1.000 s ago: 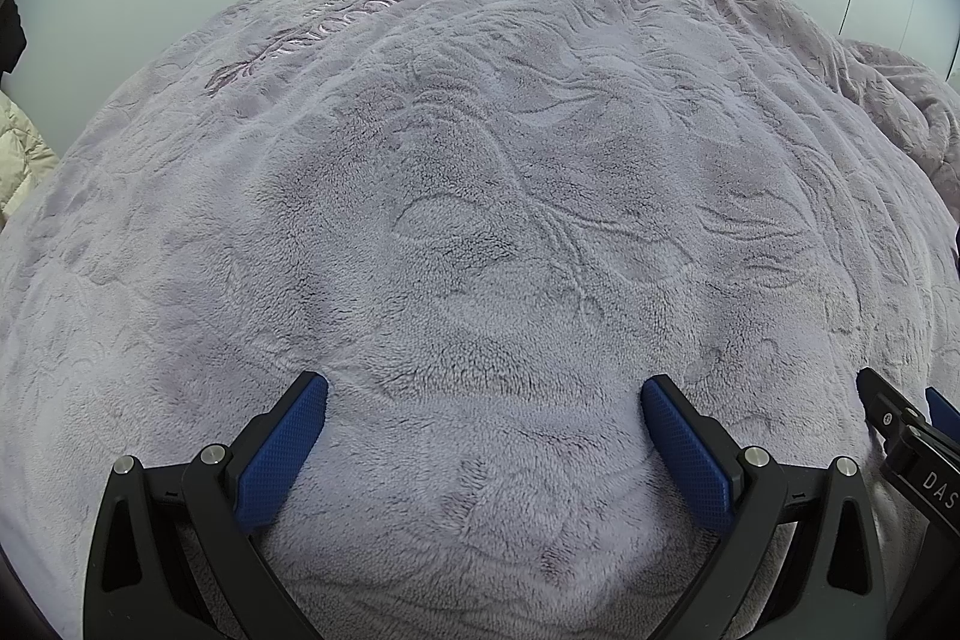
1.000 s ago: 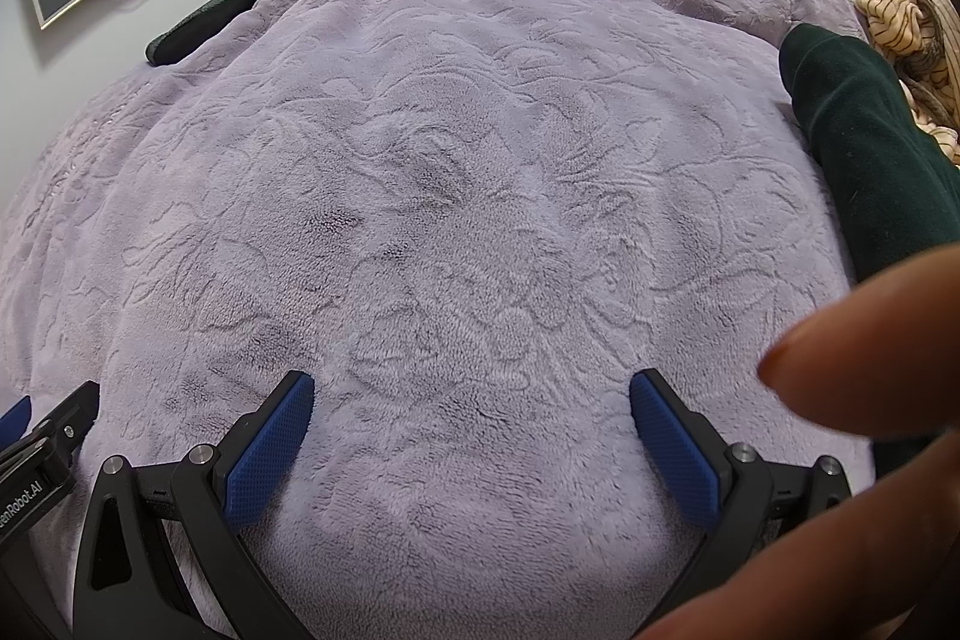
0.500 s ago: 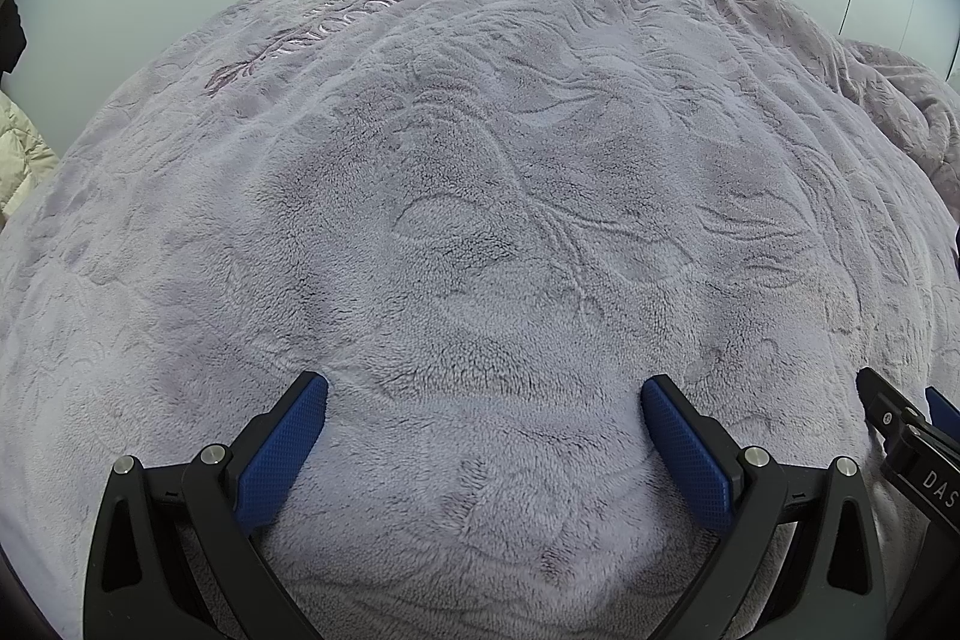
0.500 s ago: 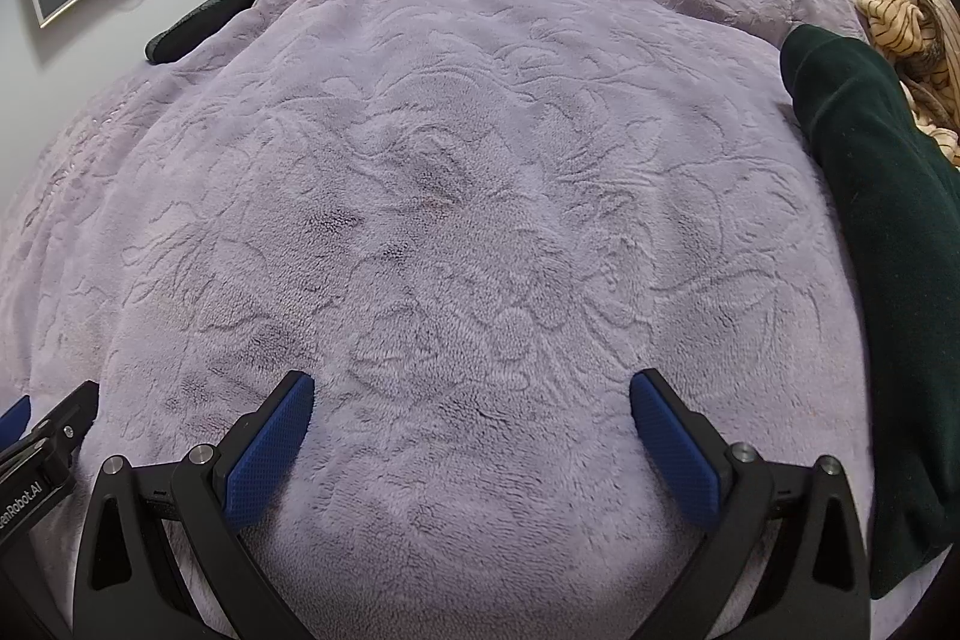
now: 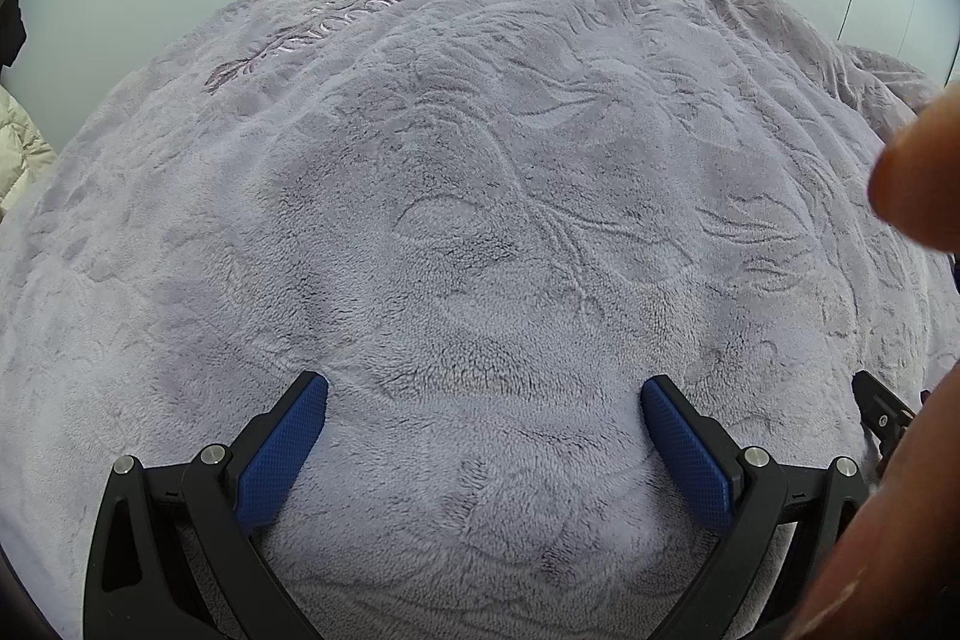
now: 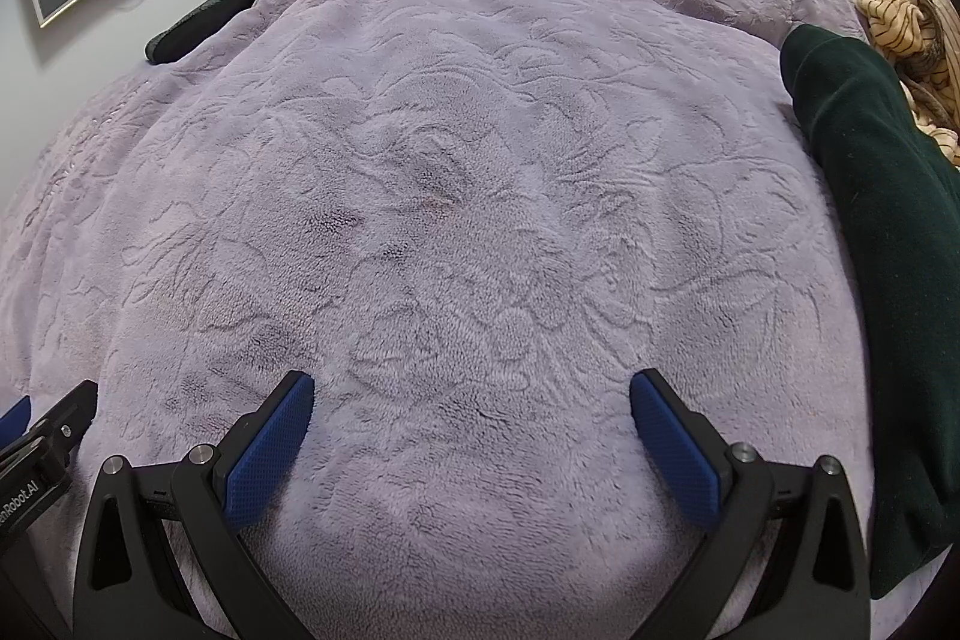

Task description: Fold small clothes

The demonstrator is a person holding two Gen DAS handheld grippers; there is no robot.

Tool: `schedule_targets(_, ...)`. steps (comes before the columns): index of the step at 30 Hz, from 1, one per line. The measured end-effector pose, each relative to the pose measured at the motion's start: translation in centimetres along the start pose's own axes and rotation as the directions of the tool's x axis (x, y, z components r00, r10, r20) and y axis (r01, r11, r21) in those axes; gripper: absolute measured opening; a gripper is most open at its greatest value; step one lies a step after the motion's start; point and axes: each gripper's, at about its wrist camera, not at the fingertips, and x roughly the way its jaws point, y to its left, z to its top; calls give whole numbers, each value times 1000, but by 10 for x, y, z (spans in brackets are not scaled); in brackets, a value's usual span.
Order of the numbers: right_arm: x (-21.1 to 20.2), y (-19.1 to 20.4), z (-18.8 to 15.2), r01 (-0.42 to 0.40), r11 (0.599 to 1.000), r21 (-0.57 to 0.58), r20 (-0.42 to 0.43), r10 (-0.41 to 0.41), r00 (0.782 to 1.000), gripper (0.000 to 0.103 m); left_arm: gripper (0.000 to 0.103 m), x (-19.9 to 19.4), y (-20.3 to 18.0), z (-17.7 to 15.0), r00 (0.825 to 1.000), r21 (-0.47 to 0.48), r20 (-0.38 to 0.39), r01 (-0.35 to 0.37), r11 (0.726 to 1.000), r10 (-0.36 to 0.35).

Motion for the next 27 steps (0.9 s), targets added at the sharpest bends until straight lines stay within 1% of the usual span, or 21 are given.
schedule_targets(27, 0, 0, 0, 0, 1000, 0, 0, 0, 1000, 103, 103, 0, 0, 0, 1000, 5, 0, -5, 1000, 5)
